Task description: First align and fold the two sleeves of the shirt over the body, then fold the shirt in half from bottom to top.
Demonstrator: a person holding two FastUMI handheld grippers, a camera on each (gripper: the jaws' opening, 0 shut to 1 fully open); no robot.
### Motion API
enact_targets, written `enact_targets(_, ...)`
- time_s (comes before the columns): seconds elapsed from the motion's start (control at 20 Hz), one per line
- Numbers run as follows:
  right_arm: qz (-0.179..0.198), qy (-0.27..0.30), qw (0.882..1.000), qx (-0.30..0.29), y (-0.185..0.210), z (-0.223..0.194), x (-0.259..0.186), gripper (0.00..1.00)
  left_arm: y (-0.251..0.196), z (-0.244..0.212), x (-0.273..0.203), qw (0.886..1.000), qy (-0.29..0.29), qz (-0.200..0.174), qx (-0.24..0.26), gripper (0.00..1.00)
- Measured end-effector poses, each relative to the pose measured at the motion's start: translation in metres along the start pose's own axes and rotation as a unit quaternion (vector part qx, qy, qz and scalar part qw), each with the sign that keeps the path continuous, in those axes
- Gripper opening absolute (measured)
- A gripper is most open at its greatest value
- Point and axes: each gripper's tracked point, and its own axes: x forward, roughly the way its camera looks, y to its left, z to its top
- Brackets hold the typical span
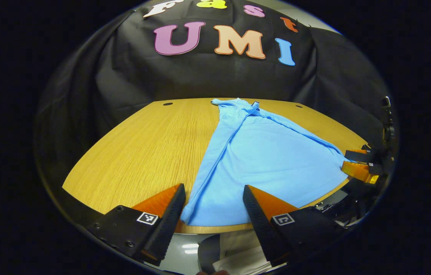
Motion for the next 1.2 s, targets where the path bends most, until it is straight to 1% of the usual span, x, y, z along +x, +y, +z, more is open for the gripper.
enact_targets(0.05,0.003,0.001,1.000,-0.001,0.002,-0.001,0.001,0.84,-0.004,-0.001,0.001,1.000,-0.001,-0.004,-0.002,0.90)
enact_targets(0.1,0.005,0.000,1.000,-0.001,0.004,-0.001,0.002,0.83,-0.007,0.000,-0.001,1.000,-0.007,-0.009,0.003,0.85)
enact_targets(0.15,0.005,-0.001,1.000,0.003,0.004,-0.001,0.004,0.72,-0.013,0.001,0.000,1.000,-0.010,-0.017,0.010,0.73)
enact_targets(0.2,0.003,-0.001,1.000,0.002,0.005,0.000,0.004,0.60,-0.017,0.000,0.002,1.000,-0.011,-0.024,0.011,0.66)
enact_targets(0.25,0.005,0.001,1.000,-0.003,0.008,-0.001,0.005,0.48,-0.018,0.001,0.003,0.999,-0.012,-0.027,0.013,0.51)
enact_targets(0.3,0.009,0.005,1.000,0.002,0.012,-0.001,0.005,0.48,-0.021,0.002,0.001,0.999,-0.012,-0.033,0.011,0.45)
enact_targets(0.35,0.011,0.005,1.000,0.005,0.013,0.000,0.005,0.31,-0.022,0.002,0.003,0.999,-0.012,-0.036,0.006,0.38)
enact_targets(0.4,0.017,0.006,1.000,-0.004,0.014,0.000,0.005,0.26,-0.024,0.002,0.002,0.999,-0.012,-0.038,0.005,0.32)
enact_targets(0.45,0.018,0.009,1.000,0.003,0.014,-0.001,0.008,0.19,-0.027,0.003,0.003,0.999,-0.012,-0.042,0.007,0.22)
enact_targets(0.5,0.021,0.010,1.000,0.001,0.017,0.000,0.007,0.12,-0.028,0.002,0.003,0.999,-0.010,-0.045,0.009,0.20)
enact_targets(0.55,0.023,0.013,1.000,0.001,0.017,-0.002,0.008,0.07,-0.030,0.003,0.004,0.999,-0.011,-0.049,0.010,0.12)
enact_targets(0.65,0.025,0.018,1.000,0.000,0.020,-0.003,0.008,0.05,-0.029,0.004,0.002,0.999,-0.011,-0.053,0.005,0.08)
enact_targets(0.8,0.021,0.018,0.999,-0.015,0.021,0.000,0.008,0.03,-0.030,0.004,0.001,0.999,-0.013,-0.051,0.014,0.06)
enact_targets(1.0,0.016,0.012,1.000,-0.019,0.018,0.007,0.014,0.03,-0.029,0.010,0.005,0.998,-0.016,-0.059,-0.016,0.01)
enact_targets(1.05,0.016,0.009,1.000,-0.019,0.017,0.011,0.015,0.03,-0.028,0.013,0.006,0.998,-0.017,-0.058,-0.017,0.00)
enact_targets(1.2,0.016,0.001,1.000,-0.020,0.013,0.030,0.026,0.03,-0.020,0.032,0.010,0.998,-0.032,-0.046,0.005,0.00)
